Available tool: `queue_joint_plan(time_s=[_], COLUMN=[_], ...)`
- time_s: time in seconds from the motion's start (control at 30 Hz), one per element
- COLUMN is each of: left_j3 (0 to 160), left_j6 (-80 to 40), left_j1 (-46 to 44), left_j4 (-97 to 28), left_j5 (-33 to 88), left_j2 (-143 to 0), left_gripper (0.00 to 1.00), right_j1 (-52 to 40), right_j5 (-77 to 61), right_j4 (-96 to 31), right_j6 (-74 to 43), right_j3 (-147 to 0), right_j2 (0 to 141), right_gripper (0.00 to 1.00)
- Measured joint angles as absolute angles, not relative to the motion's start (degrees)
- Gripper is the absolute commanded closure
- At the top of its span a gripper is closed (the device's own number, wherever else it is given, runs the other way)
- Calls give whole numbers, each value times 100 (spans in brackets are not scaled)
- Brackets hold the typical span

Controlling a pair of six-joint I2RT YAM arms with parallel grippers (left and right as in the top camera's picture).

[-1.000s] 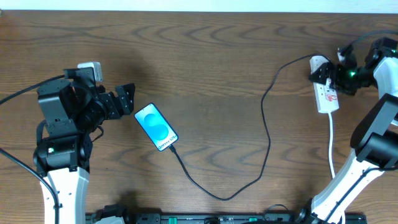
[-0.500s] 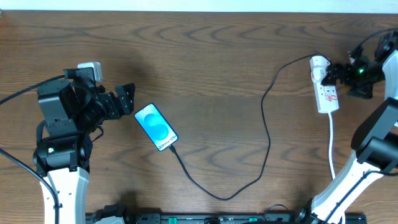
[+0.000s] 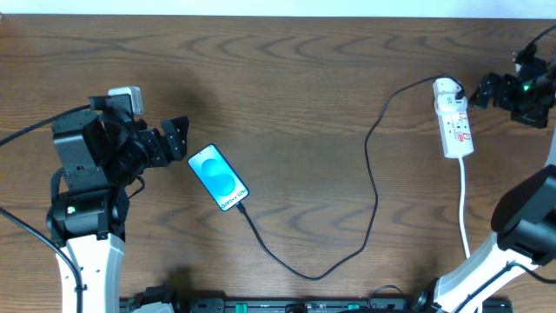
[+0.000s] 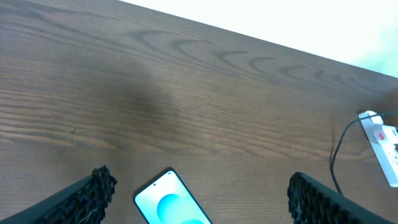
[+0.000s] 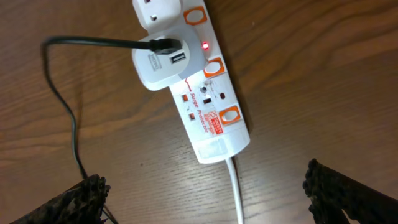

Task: Plug charger to phone and switch on socket
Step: 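Lift the right gripper back from the power strip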

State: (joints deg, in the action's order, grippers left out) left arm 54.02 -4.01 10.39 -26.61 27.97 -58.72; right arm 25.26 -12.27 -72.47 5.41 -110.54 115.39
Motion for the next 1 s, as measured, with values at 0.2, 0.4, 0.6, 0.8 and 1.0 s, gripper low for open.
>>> queue_joint_plan(time_s=[0.2,0.4,0.6,0.8,1.0], left_j3=[5402,5402,5402,5402,5402], left_j6=[-401,-401,-401,-401,-401], left_j1=[1039,1039,1039,1039,1039], left_j4=[-2661,-2661,-2661,-2661,-2661], left_j5=[2797,2797,2797,2797,2797], left_j2=[-5872,-5872,-5872,-5872,-5872], left_gripper=[9,9,9,9,9], right_j1=[2526,2526,2526,2526,2526], right_j5=[-1166,-1144,-1133,-1107,-1103], right_j4=[-7275,-7328,-7422,-7474,-7476], right_j6=[534,495,434,395,395], right_j3=[-11054,-11056,-11059,-11059,-11059], right_j2=[11006,10462,10224,10213,10213], right_gripper=[1,1,1,1,1])
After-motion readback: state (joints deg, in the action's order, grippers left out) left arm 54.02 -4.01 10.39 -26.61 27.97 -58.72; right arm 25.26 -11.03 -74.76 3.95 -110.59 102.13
